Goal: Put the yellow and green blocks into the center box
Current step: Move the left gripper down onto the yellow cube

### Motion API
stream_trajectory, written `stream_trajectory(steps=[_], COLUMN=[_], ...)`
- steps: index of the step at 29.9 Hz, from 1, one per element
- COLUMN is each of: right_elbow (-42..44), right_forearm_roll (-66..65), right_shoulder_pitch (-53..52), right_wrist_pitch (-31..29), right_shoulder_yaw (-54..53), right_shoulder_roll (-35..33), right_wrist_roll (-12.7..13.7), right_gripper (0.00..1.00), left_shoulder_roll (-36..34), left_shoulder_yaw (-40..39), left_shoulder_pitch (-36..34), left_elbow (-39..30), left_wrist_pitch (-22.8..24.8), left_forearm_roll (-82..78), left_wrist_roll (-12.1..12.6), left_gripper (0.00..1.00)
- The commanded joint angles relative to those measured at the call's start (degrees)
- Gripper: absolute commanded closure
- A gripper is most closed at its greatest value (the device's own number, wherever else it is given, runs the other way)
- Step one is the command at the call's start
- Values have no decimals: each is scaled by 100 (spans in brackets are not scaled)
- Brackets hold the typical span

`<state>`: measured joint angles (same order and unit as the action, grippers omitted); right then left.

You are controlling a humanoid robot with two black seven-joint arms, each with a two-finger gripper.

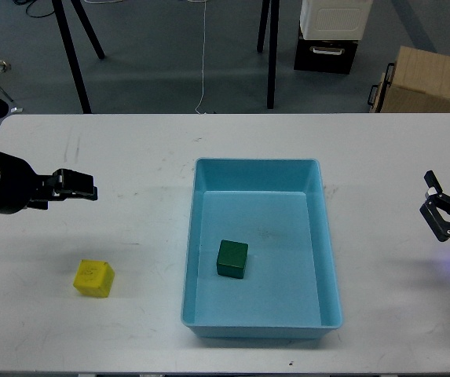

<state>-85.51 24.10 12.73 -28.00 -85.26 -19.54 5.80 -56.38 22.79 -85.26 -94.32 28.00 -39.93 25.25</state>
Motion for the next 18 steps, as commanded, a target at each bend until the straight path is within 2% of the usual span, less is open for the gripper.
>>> stream_trajectory(steps=[1, 11, 18], right_elbow=[-1, -1, -1], right_forearm_roll=[-55, -125, -134], right_shoulder_pitch=[10, 36, 63], right_wrist_pitch=[0, 0, 0], right_shoulder_yaw=[-8, -25, -43], right_shoulder_roll=[-15, -6, -24], right_wrist_roll=[0, 0, 0], right_gripper=[0, 0, 0], left_shoulder_roll=[135, 390, 390], left_shoulder_yaw=[340, 323, 314], left_shoulder_pitch=[79, 808, 985], left_elbow=[-34, -34, -34], left_wrist_pitch=[0, 0, 0], left_forearm_roll=[-260, -577, -744], left_wrist_roll=[-11, -11, -29], left_gripper=[0, 0, 1])
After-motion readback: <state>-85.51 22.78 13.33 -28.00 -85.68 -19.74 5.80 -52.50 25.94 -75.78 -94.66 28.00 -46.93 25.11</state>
